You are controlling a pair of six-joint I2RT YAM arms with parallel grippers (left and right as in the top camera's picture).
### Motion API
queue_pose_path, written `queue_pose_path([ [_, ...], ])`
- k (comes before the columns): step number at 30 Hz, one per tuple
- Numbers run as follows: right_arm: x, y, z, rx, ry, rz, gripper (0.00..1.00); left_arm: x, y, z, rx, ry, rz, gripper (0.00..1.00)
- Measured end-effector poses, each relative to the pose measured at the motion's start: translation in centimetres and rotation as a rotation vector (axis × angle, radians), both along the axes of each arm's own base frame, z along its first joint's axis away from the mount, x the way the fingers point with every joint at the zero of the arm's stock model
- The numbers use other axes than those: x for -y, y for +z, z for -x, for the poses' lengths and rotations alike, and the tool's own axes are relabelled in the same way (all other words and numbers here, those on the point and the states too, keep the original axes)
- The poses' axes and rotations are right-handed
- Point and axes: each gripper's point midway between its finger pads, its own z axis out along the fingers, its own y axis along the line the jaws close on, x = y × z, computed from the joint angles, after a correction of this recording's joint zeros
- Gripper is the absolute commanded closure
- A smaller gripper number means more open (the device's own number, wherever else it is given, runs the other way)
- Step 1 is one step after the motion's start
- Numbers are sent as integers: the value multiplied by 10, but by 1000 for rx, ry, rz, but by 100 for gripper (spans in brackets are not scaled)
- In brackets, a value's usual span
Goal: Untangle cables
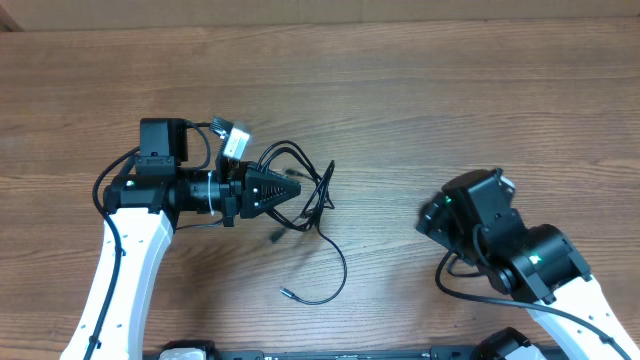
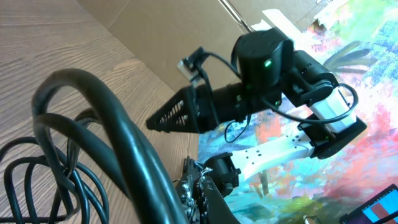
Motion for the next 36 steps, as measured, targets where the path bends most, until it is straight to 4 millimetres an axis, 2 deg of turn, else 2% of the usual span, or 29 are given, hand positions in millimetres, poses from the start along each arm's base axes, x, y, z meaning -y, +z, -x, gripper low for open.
queue_pose_path([
  [3,-44,21,-12,89,194,-164,10,0,0,0,0,0,0,96],
  [4,-56,29,-13,112,252,-215,18,0,0,0,1,0,0,96],
  [5,-68,36,-14,136,308,-259,31,0,0,0,1,0,0,96],
  [7,-83,44,-12,154,383,-318,35,0,0,0,2,-1,0,96],
  [13,-107,33,-15,56,382,-430,31,0,0,0,6,-1,1,96],
  [18,-151,39,-20,63,486,-545,31,0,0,0,8,-1,1,96],
  [22,-168,41,-14,56,529,-579,32,1,0,1,8,-5,1,96],
  [24,-169,41,-14,47,507,-587,31,3,0,2,8,-12,1,96],
  [28,-165,34,-22,18,401,-586,39,11,0,8,7,-47,1,96],
  [29,-165,30,-24,3,376,-583,46,14,0,11,7,-59,1,96],
  [34,-166,1,-33,-73,307,-548,92,29,0,23,12,-124,0,96],
  [35,-166,-5,-33,-91,294,-539,96,31,0,25,14,-133,0,96],
  [36,-166,-9,-33,-105,284,-532,96,32,0,26,16,-137,-1,96],
])
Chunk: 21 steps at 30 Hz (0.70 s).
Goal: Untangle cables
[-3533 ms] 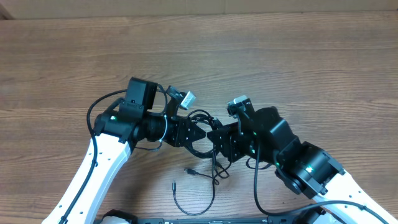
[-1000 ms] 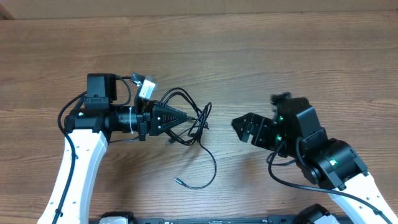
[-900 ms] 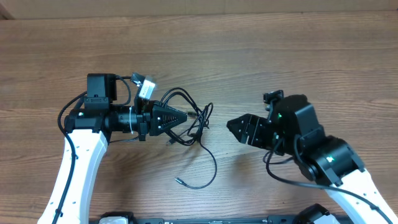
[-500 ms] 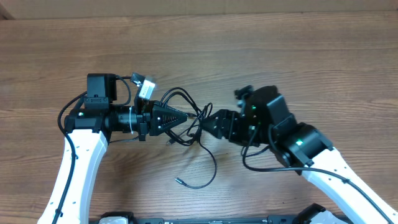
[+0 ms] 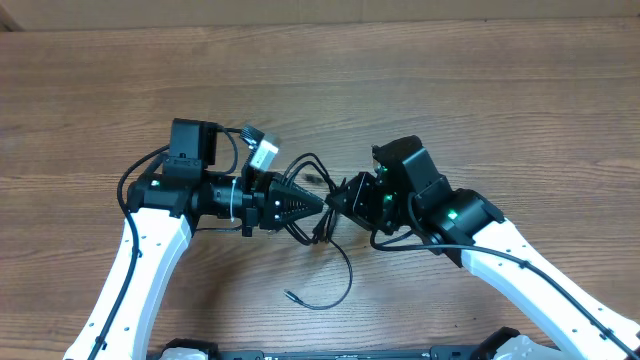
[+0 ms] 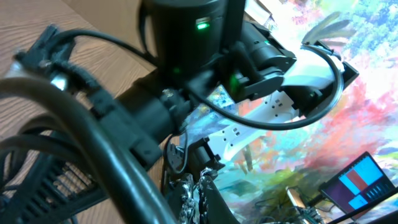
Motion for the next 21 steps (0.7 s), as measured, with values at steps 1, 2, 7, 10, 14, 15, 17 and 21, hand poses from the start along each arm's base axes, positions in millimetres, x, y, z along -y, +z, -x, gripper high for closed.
queue_pose_path([
  [1,1,-3,1,-12,-2,8,96,0,-1,0,2,2,-3,96],
  [2,2,-6,2,-20,-2,19,96,-1,-1,-1,4,7,-5,96],
  [7,6,5,4,29,42,10,96,-14,-6,-15,6,79,-37,96],
  [10,17,34,3,128,69,-40,96,-25,-16,-27,-23,149,-92,96],
  [14,45,104,3,380,78,-147,96,-33,-32,-37,-79,222,-183,96],
  [15,55,120,6,443,73,-162,96,-34,-35,-38,-90,232,-203,96],
  [17,75,149,14,568,58,-175,96,-36,-42,-40,-103,253,-242,96],
  [21,110,170,32,697,0,-125,96,-40,-51,-44,-122,285,-295,96],
])
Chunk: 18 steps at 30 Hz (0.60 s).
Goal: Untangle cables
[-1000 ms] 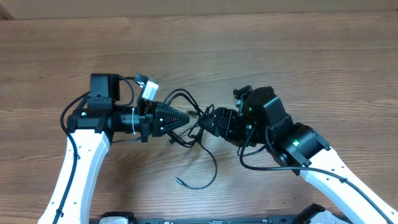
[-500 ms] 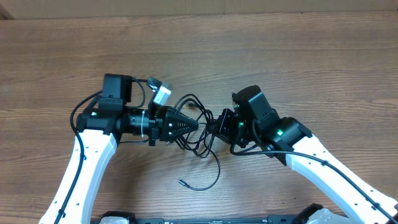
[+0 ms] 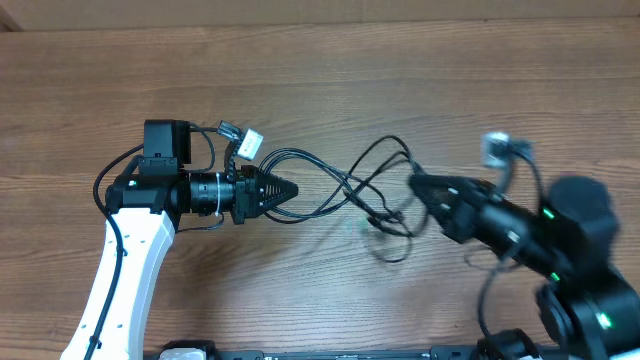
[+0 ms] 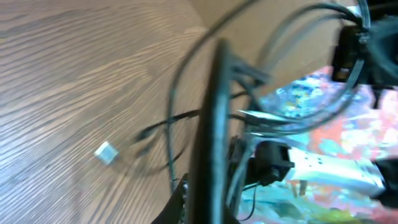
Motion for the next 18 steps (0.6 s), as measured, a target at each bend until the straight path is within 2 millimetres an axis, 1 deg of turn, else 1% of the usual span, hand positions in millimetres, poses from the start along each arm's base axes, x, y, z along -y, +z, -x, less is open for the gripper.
queue_pose_path([
  [2,18,-5,6,-8,-73,34,96,-3,-6,-3,-27,29,-36,96],
  [3,27,-12,7,-33,-117,57,96,-5,-11,-5,-48,51,-61,96],
  [6,58,-44,10,-166,-276,135,96,-17,-29,-13,-155,164,-166,96],
  [8,77,-62,11,-244,-377,184,96,-34,-50,-21,-275,308,-279,96],
  [11,91,-76,13,-303,-448,230,96,-59,-71,-27,-421,509,-392,96],
  [12,92,-78,13,-312,-459,238,93,-64,-74,-29,-452,559,-406,96],
  [13,94,-80,12,-320,-466,244,87,-68,-77,-31,-478,602,-416,91],
  [14,95,-82,11,-328,-471,247,83,-72,-78,-33,-499,637,-423,81],
  [15,95,-83,10,-334,-472,251,81,-74,-79,-34,-517,664,-424,70],
  [18,94,-89,7,-365,-470,254,68,-78,-82,-34,-558,717,-427,32],
])
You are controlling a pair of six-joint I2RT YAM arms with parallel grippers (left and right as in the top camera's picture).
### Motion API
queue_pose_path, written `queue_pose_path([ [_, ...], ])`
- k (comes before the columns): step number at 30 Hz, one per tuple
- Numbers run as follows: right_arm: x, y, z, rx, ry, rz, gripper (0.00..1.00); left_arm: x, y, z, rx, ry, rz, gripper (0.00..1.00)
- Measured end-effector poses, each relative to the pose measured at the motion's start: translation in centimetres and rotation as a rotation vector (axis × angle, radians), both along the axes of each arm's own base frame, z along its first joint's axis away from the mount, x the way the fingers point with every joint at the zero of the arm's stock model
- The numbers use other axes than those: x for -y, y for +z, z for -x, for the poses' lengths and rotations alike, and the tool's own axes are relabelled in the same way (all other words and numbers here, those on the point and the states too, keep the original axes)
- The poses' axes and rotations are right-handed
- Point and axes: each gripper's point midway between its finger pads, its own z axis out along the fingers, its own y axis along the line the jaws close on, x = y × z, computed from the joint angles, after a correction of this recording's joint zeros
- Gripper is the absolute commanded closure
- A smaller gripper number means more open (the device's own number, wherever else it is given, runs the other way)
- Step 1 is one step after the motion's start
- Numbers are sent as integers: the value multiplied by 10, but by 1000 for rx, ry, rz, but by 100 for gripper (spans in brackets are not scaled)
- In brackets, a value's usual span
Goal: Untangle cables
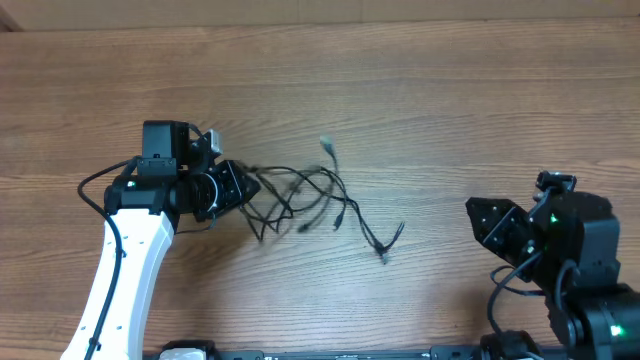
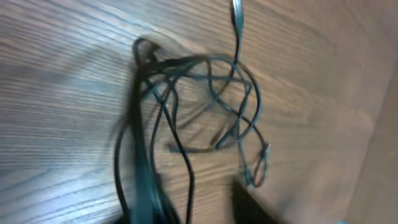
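A tangle of thin black cables [image 1: 310, 200] lies spread on the wooden table [image 1: 420, 90], with a pale plug [image 1: 327, 146] at its far side and a loose end [image 1: 385, 245] trailing right. My left gripper [image 1: 243, 190] is at the tangle's left edge, its jaws apart. In the blurred left wrist view the cables [image 2: 205, 99] run down past one dark finger [image 2: 255, 202], wood showing between them. My right gripper [image 1: 492, 226] hangs open at the right, well away from the cables and holding nothing.
The table's back edge [image 1: 320, 22] runs along the top of the overhead view. The left arm's white link [image 1: 125, 270] crosses the front left, and the right arm's body [image 1: 585, 270] fills the front right corner.
The cables were stretched between the two grippers. Now the right gripper has let go and drawn back to the right. The tangle lies slack on the table, and the left gripper's jaws have parted.
First my left gripper held the bundle alone with the right arm far off. Then the right gripper was at the bundle beside the left one. Then the cables were pulled out between them. Now they lie loosened and spread on the table.
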Motion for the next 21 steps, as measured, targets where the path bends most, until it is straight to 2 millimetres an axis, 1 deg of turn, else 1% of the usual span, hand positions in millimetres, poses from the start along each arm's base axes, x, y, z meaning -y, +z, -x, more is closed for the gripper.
queue_pose_path([
  [1,-1,-2,-1,-11,4,-2,65,-1,-1,1,-10,12,-1,15],
  [2,-2,-4,-1,-23,8,-5,61,-1,-1,1,-16,18,-2,4],
  [3,-3,-7,-1,-38,11,-8,54,-1,-2,2,-23,25,-3,0],
  [4,-4,-10,-2,-60,10,-16,48,-1,-3,3,-32,32,-4,0],
  [5,-5,-13,-1,-73,17,-16,45,-1,-3,4,-36,31,-6,1],
  [9,-7,-28,1,-159,27,-18,40,5,-4,7,-50,24,-6,0],
  [14,-8,-47,7,-273,30,-15,36,23,-4,13,-52,-31,-8,0],
  [15,-9,-51,8,-297,31,-15,36,28,-3,13,-43,-50,-8,0],
  [17,-9,-56,9,-331,31,-13,36,43,3,6,26,-112,0,0],
  [18,-9,-58,10,-344,32,-13,36,54,8,2,80,-164,6,0],
  [19,-9,-60,9,-354,32,-14,36,69,16,-2,155,-238,17,0],
  [21,-11,-62,9,-366,38,-19,37,93,29,-6,275,-352,34,0],
])
